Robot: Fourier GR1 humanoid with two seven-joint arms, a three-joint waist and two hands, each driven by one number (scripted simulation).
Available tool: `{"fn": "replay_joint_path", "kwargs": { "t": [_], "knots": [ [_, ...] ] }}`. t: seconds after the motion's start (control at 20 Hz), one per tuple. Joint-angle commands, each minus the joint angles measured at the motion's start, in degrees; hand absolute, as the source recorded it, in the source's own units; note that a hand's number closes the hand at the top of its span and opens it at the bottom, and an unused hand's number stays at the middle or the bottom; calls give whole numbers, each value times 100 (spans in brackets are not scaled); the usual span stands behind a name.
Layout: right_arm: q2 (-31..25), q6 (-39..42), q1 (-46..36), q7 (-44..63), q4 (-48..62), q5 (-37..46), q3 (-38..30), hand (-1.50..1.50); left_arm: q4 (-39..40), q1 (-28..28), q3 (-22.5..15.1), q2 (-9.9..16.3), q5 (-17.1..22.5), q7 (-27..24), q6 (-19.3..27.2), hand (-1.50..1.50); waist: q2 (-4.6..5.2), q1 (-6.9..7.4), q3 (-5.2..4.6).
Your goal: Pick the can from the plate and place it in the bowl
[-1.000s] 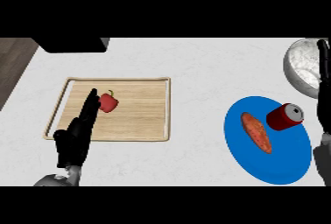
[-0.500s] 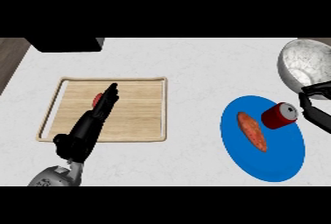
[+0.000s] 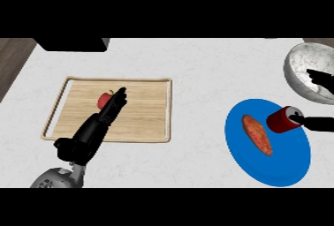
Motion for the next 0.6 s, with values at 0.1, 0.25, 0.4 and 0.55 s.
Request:
{"fn": "replay_joint_path", "kwargs": {
  "t": [0.1,0.25,0.4,0.55],
  "knots": [
    [-1119,752,-580,1246,86,1103,790,-150,195,-381,146,-28,86,133,-150,0,6,40,-20],
    [-1564,1984,-685,1817,-45,1132,1284,-150,407,-213,95,-61,10,-115,-182,0,6,47,-33],
    [-1746,3150,-1143,2307,93,877,1492,-150,218,-271,93,-28,28,-9,-244,0,5,147,-18],
    [-1555,3989,-1609,3293,-186,480,1592,-150,334,-397,227,-92,106,37,-271,0,-19,55,-17]
  ]
}}
